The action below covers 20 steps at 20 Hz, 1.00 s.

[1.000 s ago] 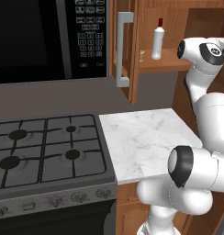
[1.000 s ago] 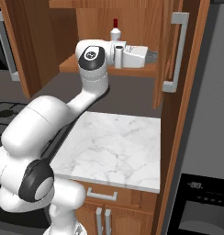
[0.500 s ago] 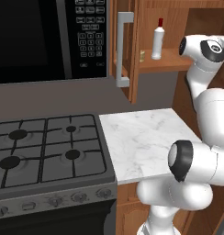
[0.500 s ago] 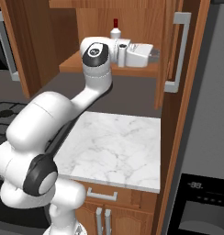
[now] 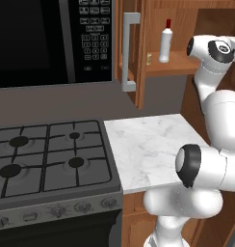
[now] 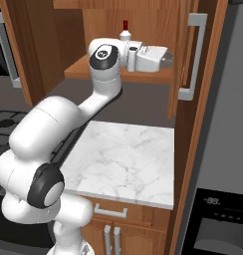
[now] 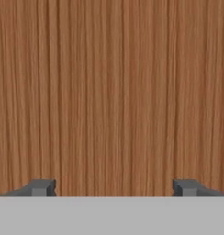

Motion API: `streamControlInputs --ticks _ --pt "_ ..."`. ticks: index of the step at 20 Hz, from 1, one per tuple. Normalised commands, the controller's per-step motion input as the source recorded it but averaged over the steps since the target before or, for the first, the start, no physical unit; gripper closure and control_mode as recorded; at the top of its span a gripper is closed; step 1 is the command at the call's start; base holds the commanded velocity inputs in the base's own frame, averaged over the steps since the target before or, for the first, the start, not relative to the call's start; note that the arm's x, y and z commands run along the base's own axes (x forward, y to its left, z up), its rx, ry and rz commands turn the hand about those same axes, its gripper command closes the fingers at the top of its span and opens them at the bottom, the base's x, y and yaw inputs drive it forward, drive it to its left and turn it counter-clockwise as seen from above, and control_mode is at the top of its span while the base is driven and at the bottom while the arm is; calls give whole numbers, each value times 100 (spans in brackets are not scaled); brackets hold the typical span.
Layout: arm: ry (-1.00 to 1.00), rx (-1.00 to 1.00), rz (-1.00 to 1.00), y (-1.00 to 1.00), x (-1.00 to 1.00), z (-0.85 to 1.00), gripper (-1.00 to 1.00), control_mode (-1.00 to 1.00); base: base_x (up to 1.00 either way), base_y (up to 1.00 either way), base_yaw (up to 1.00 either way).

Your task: Get the candle and the liquor from the cabinet and move them to the dining counter.

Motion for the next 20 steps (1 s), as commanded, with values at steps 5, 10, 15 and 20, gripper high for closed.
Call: streamControlInputs --ticks 5,10,15,20 --pt "0 0 8 -12 -8 0 -100 -100 0 0 0" --pt "0 0 23 26 -39 0 -100 -100 0 0 0" --pt "1 0 26 42 -33 0 -100 -100 0 0 0" --pt "7 0 30 54 -18 0 -100 -100 0 0 0"
